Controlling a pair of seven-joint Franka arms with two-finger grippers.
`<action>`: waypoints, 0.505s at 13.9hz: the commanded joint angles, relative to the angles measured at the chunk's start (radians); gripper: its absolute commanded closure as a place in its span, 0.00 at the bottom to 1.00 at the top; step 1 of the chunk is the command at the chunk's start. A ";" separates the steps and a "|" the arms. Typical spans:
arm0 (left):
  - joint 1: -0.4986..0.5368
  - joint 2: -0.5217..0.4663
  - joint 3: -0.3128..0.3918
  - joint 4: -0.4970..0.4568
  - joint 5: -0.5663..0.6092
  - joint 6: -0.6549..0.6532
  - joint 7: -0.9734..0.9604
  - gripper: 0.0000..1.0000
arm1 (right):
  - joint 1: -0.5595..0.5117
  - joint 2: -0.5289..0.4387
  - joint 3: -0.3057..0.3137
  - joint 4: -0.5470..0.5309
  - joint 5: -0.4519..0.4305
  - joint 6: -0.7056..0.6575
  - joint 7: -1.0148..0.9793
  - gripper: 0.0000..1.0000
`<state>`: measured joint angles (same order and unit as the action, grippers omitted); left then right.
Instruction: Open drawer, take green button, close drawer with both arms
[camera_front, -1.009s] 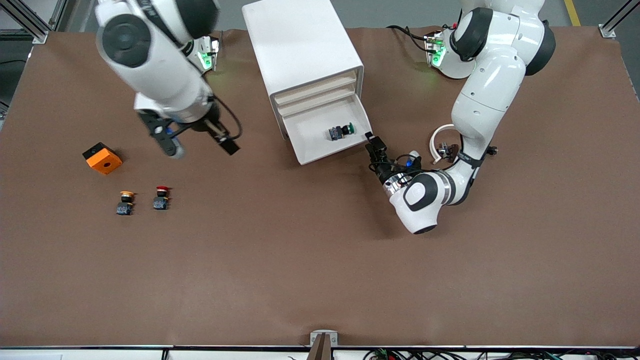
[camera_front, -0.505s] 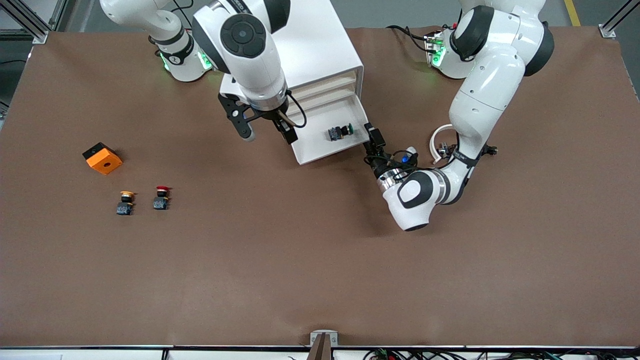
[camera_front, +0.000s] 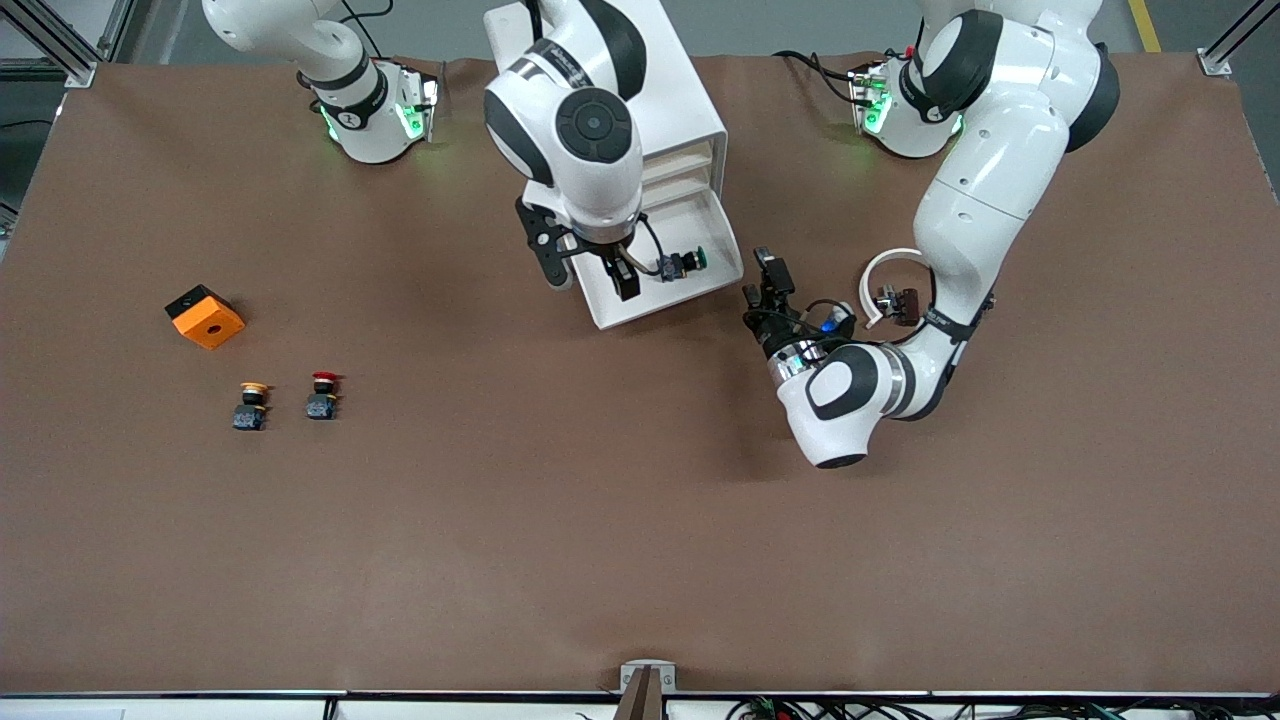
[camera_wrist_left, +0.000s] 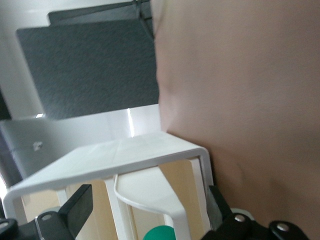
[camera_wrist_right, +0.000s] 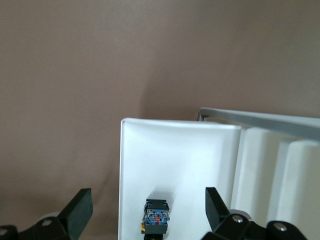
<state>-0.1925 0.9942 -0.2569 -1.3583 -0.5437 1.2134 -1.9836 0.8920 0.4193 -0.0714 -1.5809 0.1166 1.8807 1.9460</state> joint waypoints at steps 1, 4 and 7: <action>0.018 -0.054 -0.016 0.011 0.074 -0.015 0.133 0.00 | 0.027 0.070 -0.011 0.051 0.011 0.015 0.062 0.00; 0.015 -0.115 -0.016 0.011 0.149 -0.002 0.358 0.00 | 0.051 0.143 -0.011 0.110 0.012 0.012 0.065 0.00; 0.008 -0.190 -0.047 -0.002 0.252 0.066 0.608 0.00 | 0.071 0.156 -0.011 0.110 0.012 0.017 0.065 0.00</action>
<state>-0.1819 0.8644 -0.2770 -1.3310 -0.3576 1.2330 -1.5055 0.9427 0.5544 -0.0719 -1.5058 0.1172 1.9089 1.9931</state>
